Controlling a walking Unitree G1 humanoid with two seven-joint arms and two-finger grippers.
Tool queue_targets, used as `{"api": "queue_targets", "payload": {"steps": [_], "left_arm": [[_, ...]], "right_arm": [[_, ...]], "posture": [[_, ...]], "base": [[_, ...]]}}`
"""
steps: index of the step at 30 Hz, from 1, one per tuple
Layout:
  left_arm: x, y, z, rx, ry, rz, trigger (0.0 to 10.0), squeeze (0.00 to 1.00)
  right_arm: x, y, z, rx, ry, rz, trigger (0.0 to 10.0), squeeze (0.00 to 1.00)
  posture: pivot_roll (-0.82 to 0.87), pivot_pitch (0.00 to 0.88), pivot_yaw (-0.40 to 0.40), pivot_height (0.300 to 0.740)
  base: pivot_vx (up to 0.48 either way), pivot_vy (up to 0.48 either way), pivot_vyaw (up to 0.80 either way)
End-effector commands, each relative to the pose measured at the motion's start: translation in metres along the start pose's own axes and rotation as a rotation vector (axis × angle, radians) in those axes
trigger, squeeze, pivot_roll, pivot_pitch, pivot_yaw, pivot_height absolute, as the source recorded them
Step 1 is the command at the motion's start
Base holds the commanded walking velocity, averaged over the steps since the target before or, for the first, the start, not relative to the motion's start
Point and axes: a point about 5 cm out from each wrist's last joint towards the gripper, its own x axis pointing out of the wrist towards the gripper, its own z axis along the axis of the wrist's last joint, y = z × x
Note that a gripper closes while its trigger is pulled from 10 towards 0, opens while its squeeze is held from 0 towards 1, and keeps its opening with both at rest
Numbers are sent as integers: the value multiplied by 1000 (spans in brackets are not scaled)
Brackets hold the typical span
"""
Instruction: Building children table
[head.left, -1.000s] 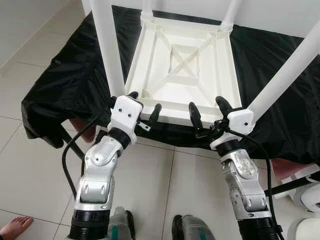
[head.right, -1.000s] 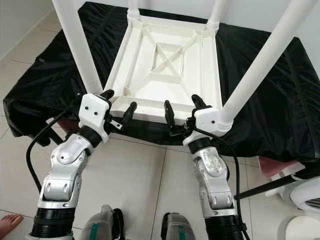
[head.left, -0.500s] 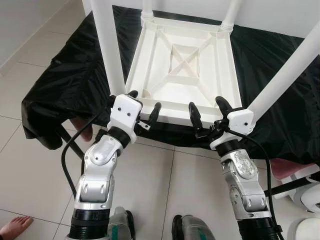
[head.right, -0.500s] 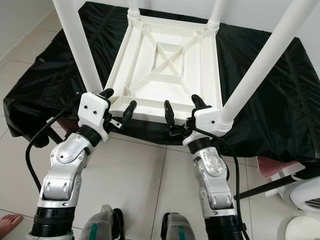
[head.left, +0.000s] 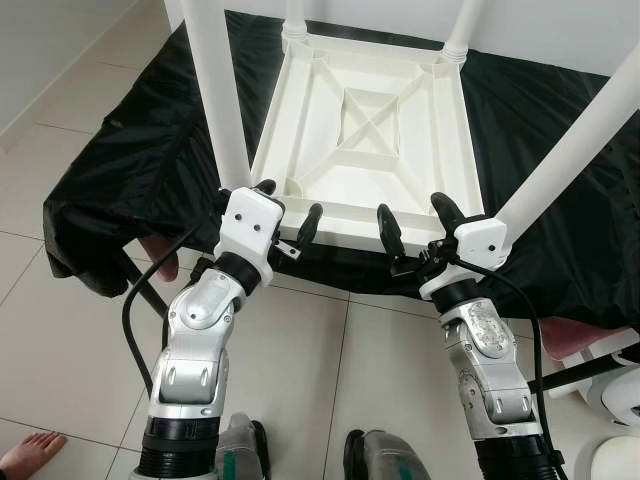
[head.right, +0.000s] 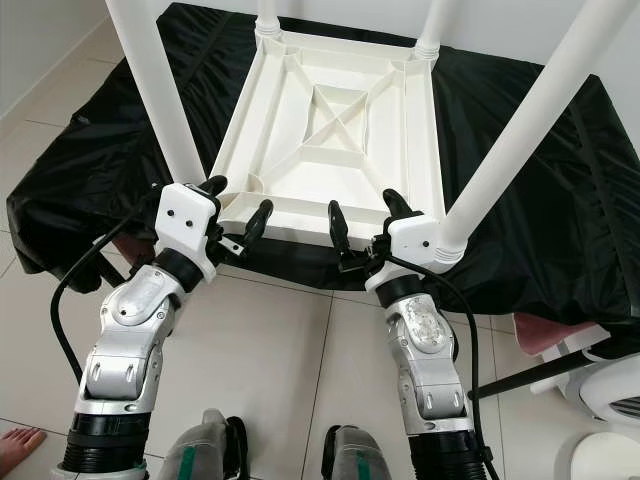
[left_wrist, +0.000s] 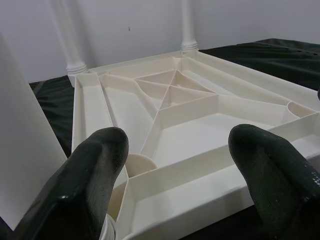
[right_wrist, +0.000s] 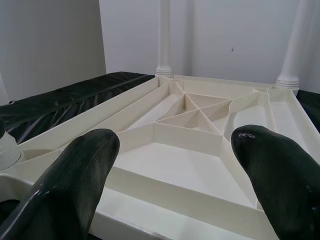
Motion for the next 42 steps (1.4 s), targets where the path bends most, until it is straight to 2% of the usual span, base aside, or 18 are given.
{"api": "queue_targets", "payload": {"steps": [1,42], "left_arm": [[4,-2,2,-88,-28,219,10000,0],[5,-2,4,-95,-36,224,10000,0]], "right_arm": [[-2,-2,-3,-3,9,-10,10000,0],[-2,-2,-3,-5,12,-9,10000,0]], "posture": [[44,91,-46,740],[44,93,-50,740]], "base": [[0,0,0],[241,0,0]]}}
